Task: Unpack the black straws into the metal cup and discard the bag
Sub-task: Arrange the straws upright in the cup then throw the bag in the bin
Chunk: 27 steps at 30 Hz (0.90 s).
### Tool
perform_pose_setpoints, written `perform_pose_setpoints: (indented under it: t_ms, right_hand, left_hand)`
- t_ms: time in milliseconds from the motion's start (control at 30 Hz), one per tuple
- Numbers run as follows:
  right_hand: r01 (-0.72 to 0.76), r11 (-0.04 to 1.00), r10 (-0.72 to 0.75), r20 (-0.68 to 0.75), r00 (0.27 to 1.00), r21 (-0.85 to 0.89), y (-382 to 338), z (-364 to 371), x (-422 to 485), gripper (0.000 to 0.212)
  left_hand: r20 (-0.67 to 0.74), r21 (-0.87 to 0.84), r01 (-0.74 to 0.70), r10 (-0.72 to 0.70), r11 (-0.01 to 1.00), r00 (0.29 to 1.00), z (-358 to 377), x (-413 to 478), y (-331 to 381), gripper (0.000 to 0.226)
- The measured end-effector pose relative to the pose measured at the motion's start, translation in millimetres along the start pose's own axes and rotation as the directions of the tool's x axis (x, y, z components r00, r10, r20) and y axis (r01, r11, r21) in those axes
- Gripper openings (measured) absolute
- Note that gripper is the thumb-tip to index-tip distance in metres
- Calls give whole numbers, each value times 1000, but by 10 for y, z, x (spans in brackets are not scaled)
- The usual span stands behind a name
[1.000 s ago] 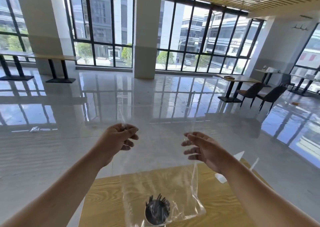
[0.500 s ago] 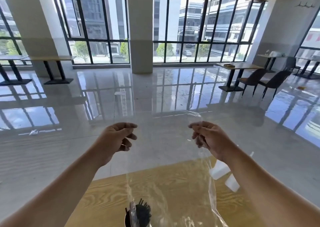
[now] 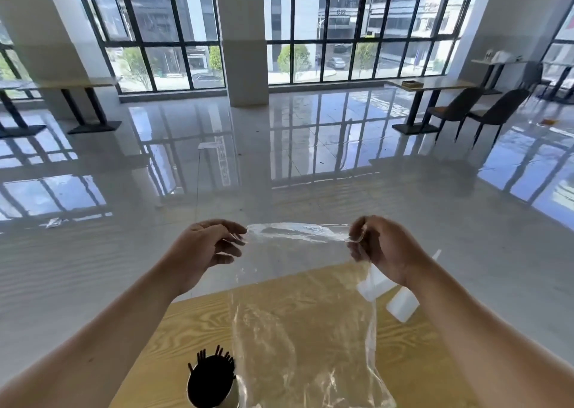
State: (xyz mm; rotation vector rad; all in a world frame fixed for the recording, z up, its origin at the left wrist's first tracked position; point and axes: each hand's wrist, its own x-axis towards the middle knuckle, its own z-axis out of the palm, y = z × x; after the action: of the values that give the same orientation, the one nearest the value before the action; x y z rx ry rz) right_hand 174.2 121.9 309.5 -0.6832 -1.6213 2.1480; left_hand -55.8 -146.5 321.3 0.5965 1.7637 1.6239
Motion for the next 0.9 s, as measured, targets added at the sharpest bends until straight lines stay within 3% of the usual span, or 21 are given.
perform_pose_setpoints:
  t_ms: [67, 133, 200, 267, 367, 533, 667, 900]
  right_hand:
    - [-45, 996, 44, -14, 999, -80, 113, -172, 3, 36]
    - [-67, 980, 67, -8, 998, -186, 242, -334, -1, 18]
    - [-99, 963, 99, -13, 995, -250, 401, -484, 4, 10]
    - [-124, 940, 115, -46, 992, -319, 575, -626, 9, 29]
    - [-150, 916, 122, -98, 988, -372, 818, -819, 0, 48]
    - [-229, 818, 105, -255, 961, -528, 1155, -1130, 8, 15]
    - [-189, 739, -74, -358, 931, -646, 1268, -1269, 40, 22]
    - [-35, 655, -337, -332, 881, -755, 1196, -1283, 154, 29]
  left_hand:
    - [12, 93, 38, -40, 995, 999, 112, 59, -129, 41]
    - [0, 166, 75, -76, 983, 997, 252, 132, -281, 40]
    - [-4, 245, 57, -58, 968, 998, 409, 214, -468, 24]
    - [9, 278, 26, -29, 960, 1000, 527, 302, -697, 11]
    - [32, 339, 16, -29, 941, 999, 664, 429, -1060, 39]
    - [31, 486, 44, -67, 873, 997, 856, 598, -1527, 21]
    - [-11, 671, -77, 115, 737, 993, 944, 682, -1620, 20]
    - [-69, 699, -286, 460, 655, 885, 1136, 661, -1452, 26]
